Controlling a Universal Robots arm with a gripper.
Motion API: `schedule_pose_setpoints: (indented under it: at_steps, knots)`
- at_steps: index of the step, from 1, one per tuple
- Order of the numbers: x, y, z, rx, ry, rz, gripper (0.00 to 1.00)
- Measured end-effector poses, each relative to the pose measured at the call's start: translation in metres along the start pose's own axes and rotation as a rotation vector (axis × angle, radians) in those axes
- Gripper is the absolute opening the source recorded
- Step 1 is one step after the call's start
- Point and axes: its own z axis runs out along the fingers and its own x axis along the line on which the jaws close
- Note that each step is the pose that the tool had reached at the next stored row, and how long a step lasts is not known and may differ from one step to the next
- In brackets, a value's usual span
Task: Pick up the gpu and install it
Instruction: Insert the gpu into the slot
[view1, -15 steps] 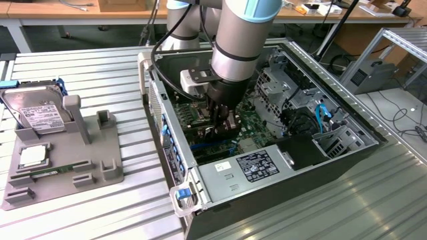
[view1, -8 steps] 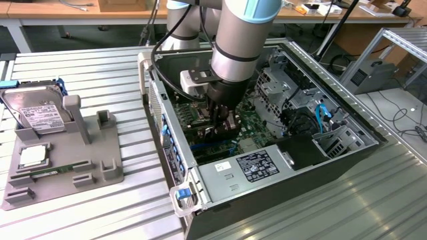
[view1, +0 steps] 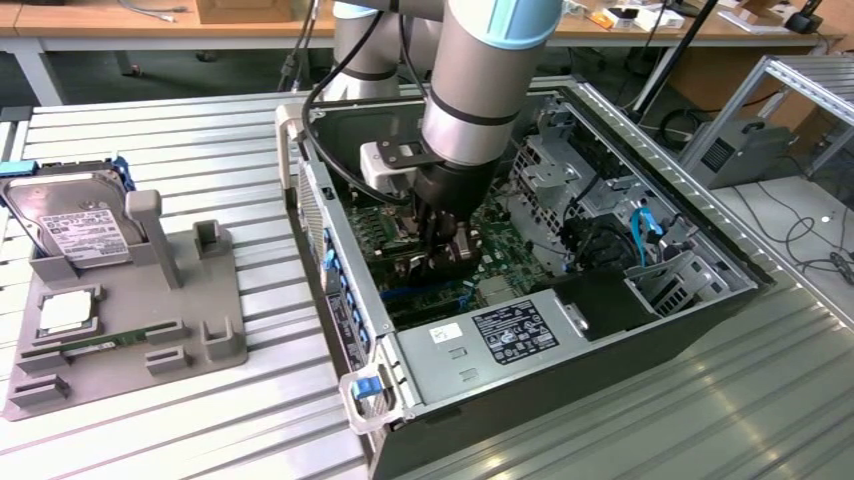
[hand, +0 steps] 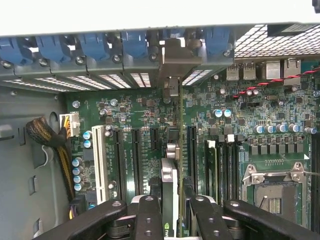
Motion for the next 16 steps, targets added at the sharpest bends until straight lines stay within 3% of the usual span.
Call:
schedule_pose_setpoints:
  at_steps: [16]
  knots:
    - [0.0000, 0.0000, -0.0020, -0.0001, -0.0023, 0.000, 0.27]
